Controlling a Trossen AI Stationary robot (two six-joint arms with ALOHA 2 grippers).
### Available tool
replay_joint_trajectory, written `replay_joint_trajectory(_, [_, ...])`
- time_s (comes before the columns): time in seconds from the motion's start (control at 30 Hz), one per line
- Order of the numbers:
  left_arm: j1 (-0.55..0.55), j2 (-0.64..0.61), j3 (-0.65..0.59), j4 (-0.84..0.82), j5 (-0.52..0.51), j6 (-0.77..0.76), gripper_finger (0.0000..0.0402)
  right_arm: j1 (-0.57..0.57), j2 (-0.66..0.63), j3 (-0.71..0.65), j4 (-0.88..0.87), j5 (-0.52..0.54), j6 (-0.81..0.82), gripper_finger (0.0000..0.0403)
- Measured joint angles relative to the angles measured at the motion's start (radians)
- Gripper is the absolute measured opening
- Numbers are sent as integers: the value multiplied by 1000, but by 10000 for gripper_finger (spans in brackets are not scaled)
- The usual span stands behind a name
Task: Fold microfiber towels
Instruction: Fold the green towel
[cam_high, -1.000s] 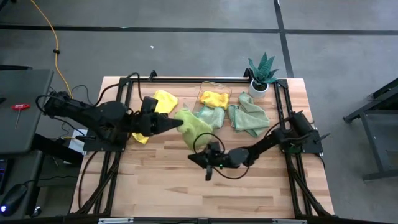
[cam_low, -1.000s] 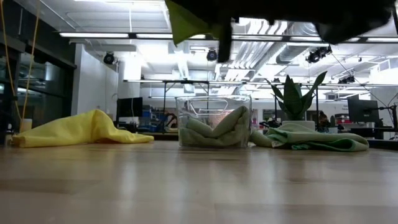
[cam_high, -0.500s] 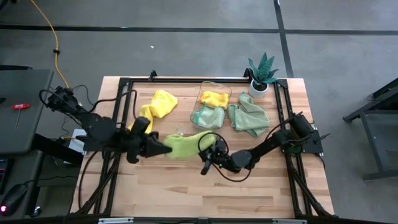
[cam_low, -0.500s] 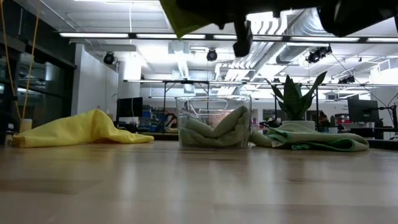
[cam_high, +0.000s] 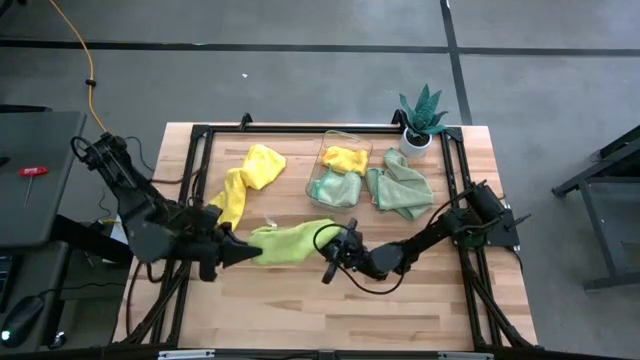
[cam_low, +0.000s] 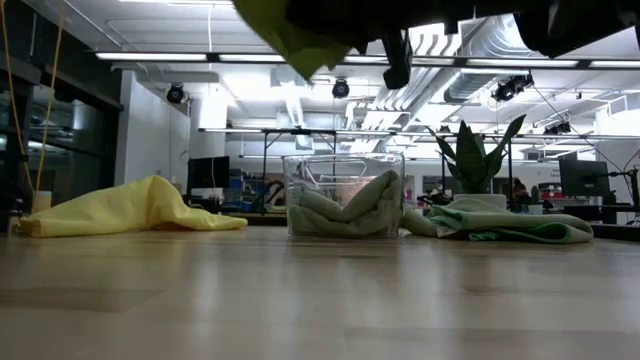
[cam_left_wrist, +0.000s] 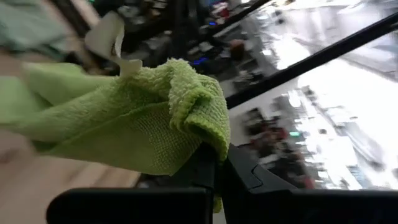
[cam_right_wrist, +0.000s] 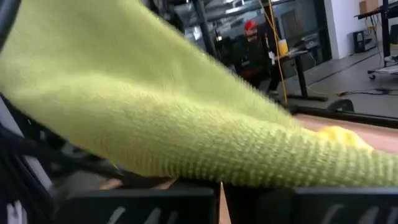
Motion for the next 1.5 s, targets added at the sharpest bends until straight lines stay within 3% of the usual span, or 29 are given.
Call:
replay_joint_trajectory(0.37, [-82, 156, 0, -387, -198, -363, 0, -15, 0, 0, -301, 0, 83, 0])
replay_joint_trajectory(0.73, [-82, 432, -3, -600, -201, -727, 0, -15, 0, 0, -511, 0, 86, 0])
replay_joint_trajectory(1.07, [-124, 471, -155, -606, -226, -912, 0, 21, 0, 0, -705, 8, 173, 0])
replay_joint_trajectory(1.5, [-134, 471, -315, -443, -184, -869, 0, 58, 0, 0, -925, -27, 354, 0])
